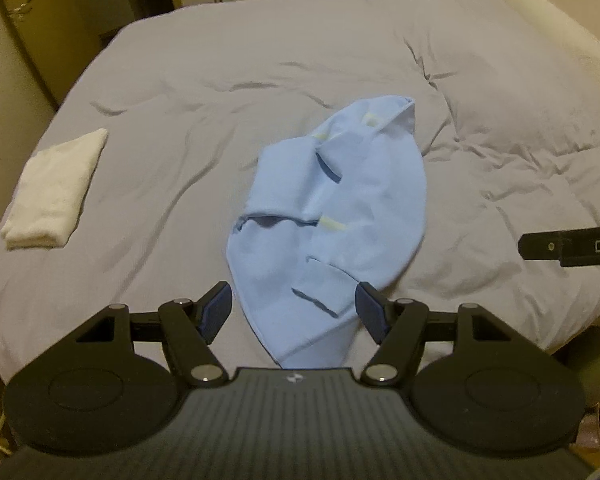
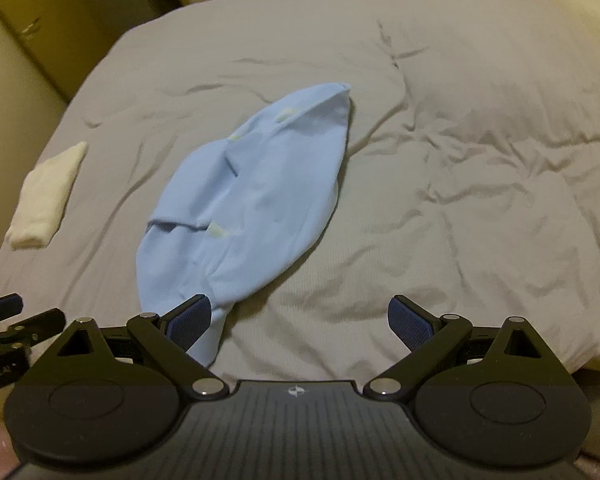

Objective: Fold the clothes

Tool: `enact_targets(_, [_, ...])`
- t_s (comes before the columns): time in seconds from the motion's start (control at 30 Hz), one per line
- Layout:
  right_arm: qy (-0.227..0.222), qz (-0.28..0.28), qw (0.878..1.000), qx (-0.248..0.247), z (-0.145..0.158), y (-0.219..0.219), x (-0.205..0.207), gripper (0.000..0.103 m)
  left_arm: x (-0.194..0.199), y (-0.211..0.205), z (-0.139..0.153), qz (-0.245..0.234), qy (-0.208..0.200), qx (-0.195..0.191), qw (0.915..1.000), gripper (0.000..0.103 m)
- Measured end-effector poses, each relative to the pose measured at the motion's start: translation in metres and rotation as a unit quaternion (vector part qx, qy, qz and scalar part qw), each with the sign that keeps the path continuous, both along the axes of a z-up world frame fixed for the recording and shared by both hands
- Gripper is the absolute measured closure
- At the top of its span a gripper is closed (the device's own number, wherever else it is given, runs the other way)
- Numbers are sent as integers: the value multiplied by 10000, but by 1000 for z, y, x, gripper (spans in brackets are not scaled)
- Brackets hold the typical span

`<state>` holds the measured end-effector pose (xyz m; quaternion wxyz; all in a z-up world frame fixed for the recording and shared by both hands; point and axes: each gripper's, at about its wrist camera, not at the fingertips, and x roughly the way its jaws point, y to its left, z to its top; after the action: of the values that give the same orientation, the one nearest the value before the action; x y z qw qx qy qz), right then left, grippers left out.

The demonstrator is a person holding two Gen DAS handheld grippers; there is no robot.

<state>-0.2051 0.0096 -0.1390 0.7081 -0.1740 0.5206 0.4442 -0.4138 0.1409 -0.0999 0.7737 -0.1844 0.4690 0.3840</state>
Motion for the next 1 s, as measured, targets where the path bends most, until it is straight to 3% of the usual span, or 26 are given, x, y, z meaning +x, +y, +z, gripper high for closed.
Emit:
enact_targets(0.1, [124, -222, 9996, -113, -14, 17, 0, 5, -3, 28, -13, -169, 122, -93, 9997, 39])
enact_targets(0.23, [664, -505, 9964, -143, -45, 33, -3, 6, -8, 59, -39, -325, 266, -348, 9985, 39])
enact_targets(0.33, [888, -457, 9948, -201, -69, 42, -13, 20, -10, 72, -56, -431, 349, -498, 9972, 39])
enact_targets(0.5, [197, 511, 9980, -310, -94, 68, -44, 32, -14, 85, -77, -577, 417, -722, 9948, 39])
enact_targets(0.63, [-512, 1518, 9864, -374, -109, 89, -76, 35, -14, 94, -93, -632, 519, -875, 9928, 39])
enact_targets(0.73, [-882, 2310, 9683, -344, -123, 105, -99, 35, -15, 101, -102, -572, 547, -959, 9922, 39])
enact_targets(0.87, [-1277, 3322, 9340, -326, -147, 122, -129, 36, -19, 113, -115, -326, 648, -1081, 9915, 39])
enact_targets(1.0, [-2136, 4282, 8764, -538, -182, 127, -160, 34, -23, 123, -124, -122, 795, -1122, 9904, 39])
